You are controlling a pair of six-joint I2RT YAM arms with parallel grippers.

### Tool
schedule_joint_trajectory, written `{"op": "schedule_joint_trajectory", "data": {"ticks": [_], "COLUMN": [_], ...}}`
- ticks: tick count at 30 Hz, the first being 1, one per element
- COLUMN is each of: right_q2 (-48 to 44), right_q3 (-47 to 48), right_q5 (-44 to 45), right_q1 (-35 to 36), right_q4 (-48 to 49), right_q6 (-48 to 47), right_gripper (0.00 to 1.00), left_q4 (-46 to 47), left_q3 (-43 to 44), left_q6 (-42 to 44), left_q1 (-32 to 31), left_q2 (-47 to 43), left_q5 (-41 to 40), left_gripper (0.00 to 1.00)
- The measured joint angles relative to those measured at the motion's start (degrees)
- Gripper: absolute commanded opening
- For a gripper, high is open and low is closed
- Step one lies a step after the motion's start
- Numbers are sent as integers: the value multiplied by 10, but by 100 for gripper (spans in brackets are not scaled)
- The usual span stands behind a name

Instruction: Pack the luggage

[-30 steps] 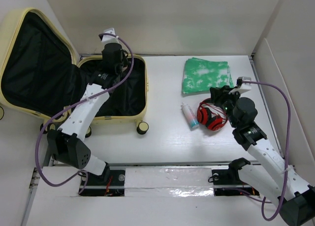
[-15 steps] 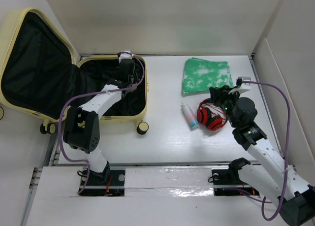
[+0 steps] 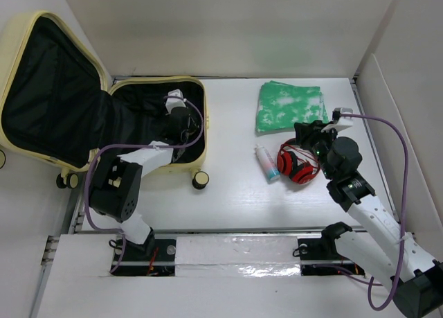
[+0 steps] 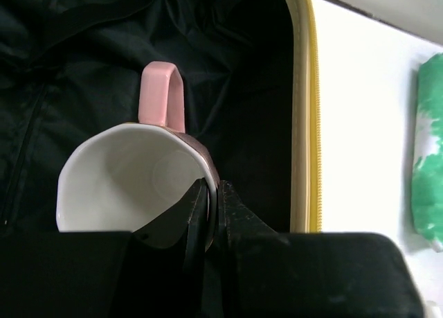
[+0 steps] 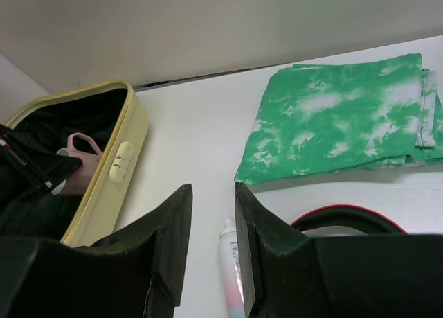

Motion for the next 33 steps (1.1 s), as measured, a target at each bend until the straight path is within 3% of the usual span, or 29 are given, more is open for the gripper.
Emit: {"op": "schedule_joint_trajectory", "data": {"ticks": [1,2,5,11,15,19,22,24,26,30,33], "right_q2": [0,0,0,0,0,0,0,0,1,10,13], "right_q3": [0,0,0,0,0,0,0,0,0,0,0], "right_q5": [0,0,0,0,0,0,3,8,16,31,49], "right_q1": [0,0,0,0,0,1,4,4,4,4,4], "right_q4": [0,0,0,0,0,0,0,-1,-1,-5,-16], "right_q6": [0,0,0,0,0,0,0,1,2,2,5], "right_gripper": [37,37,37,37,34,12,0,0,0,0,0], "left_q4": [7,13,23,22,-2,-24,-43,-53,-66,-94,-134], "left_q3": [-13,-25,-67,-151,-173,-171,-144,-107,-60,58,129], "left_q6": [-8,-16,-39,-71,-77,-74,-64,-51,-33,-19,-30], "left_q1": [0,1,3,-1,-28,-71,-118,-159,-213,-310,-340], "left_q2": [-9,-18,-47,-103,-152,-216,-252,-250,-229,-127,-33], "left_q5": [-1,-1,1,19,21,-2,-43,-73,-113,-155,-162], "left_gripper": [1,12,31,54,54,45,27,13,7,11,31]}}
